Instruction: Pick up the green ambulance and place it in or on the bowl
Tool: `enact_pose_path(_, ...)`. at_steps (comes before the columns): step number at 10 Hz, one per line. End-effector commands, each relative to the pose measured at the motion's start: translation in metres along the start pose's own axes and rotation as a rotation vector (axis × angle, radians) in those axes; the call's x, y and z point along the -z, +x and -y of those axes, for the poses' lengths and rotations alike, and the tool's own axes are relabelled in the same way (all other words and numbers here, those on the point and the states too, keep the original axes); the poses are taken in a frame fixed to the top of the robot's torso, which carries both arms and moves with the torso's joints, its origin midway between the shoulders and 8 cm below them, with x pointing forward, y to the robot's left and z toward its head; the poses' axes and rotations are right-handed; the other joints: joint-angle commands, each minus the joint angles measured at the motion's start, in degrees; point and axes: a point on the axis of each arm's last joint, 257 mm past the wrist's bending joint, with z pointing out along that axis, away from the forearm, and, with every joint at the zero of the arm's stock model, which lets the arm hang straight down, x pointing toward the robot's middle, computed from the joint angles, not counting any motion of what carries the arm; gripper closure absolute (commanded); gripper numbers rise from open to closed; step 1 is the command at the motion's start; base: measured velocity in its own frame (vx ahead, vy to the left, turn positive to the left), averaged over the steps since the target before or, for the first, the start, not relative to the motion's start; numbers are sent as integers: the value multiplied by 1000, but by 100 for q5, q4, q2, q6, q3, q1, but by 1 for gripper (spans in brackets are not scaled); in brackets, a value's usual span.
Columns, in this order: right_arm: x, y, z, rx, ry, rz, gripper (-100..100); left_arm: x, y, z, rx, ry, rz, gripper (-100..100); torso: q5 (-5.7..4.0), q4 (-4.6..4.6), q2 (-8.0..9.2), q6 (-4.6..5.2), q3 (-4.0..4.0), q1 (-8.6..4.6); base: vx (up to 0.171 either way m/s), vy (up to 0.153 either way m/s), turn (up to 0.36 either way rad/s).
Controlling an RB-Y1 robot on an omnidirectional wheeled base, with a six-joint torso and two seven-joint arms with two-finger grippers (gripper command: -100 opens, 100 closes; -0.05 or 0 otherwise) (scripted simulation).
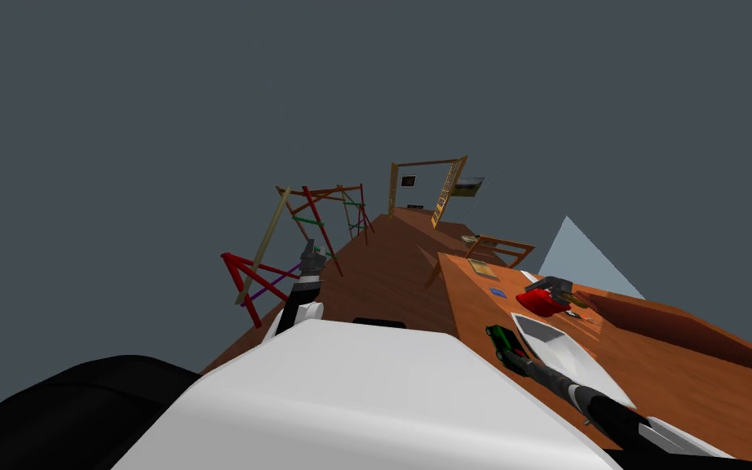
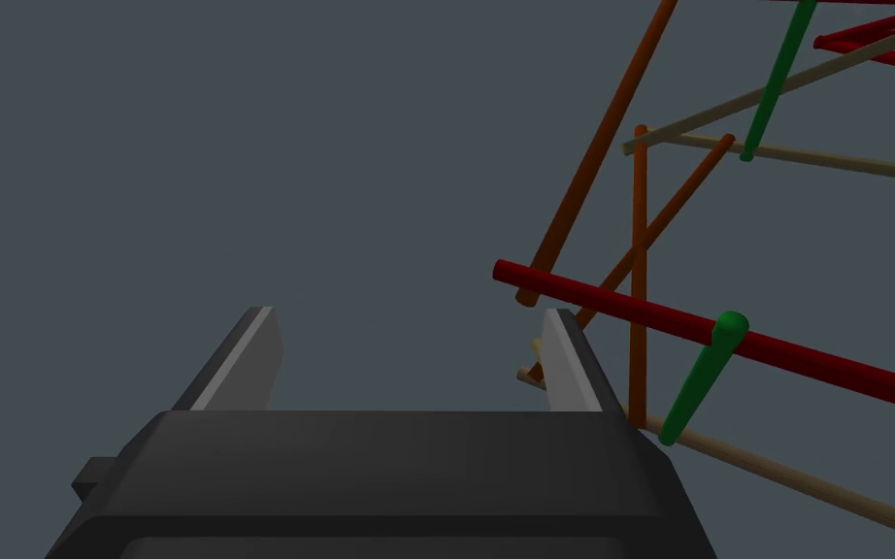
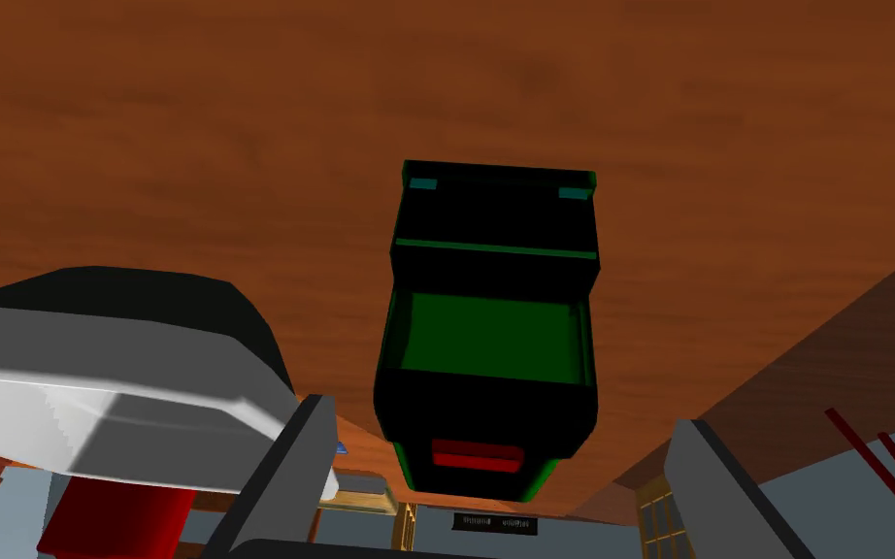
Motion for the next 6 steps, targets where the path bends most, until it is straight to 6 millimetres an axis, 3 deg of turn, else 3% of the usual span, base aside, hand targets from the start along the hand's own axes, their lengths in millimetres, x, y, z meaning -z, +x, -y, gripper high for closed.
enact_pose_path(1,-6,4,-4,-7,3,5,-100,0,0,0,0,0,0,0,0,0,0,0,0,0,5,-28,56)
enact_pose_path(4,-14,9,-8,-16,6,9,-100,0,0,0,0,0,0,0,-3,7,30,0,18,-12,-12,-42,54)
enact_pose_path(5,-14,9,-8,-15,7,9,100,0,0,0,0,0,0,0,0,8,30,2,18,-3,-1,-7,-6)
enact_pose_path(6,-14,9,-7,-15,9,9,100,0,0,0,0,0,0,0,-2,8,28,-1,17,7,0,0,0)
